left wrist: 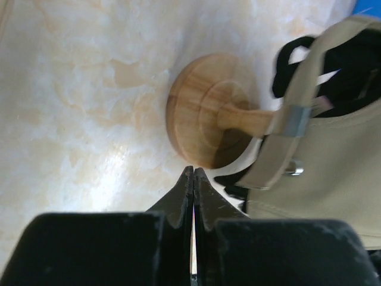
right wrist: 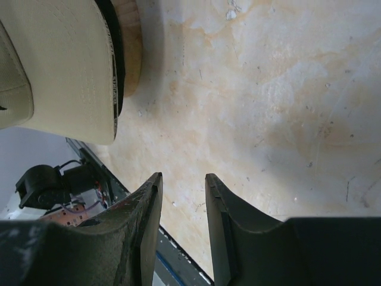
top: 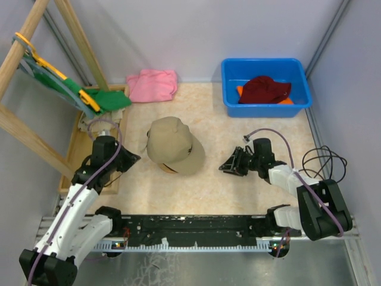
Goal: Stack the hats
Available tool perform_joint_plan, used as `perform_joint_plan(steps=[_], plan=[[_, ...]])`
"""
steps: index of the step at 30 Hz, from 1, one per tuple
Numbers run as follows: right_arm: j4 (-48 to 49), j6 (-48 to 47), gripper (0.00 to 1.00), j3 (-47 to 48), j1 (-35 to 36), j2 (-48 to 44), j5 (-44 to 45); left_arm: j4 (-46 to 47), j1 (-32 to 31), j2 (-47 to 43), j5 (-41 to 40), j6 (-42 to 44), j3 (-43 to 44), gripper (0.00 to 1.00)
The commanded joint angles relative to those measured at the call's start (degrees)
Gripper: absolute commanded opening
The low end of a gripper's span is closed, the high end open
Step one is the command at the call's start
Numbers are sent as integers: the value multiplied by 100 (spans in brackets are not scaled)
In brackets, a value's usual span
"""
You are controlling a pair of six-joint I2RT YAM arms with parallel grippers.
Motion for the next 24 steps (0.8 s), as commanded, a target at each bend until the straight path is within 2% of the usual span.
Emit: perform_joint_plan(steps=[1, 6, 13, 16, 20, 24], plan=[[242, -6, 35, 319, 59, 75, -73, -262, -98, -20, 534, -394, -540, 0], [176, 58, 34, 380, 215, 67, -16, 551, -436, 265, 970, -1107, -1286, 0], [661, 643, 29, 155, 769, 208, 130, 2486, -667, 601, 1285, -2022, -2363, 0], [640, 678, 24, 105, 771, 179, 203, 3173, -743, 635, 1285, -2515, -2864, 0], [823, 833, 24, 5, 771, 234, 155, 4266, -863, 607, 1116, -3170, -3489, 0], [721, 785, 24, 37, 771, 235, 203, 4974, -1098, 1035, 1066, -3499, -3578, 0]])
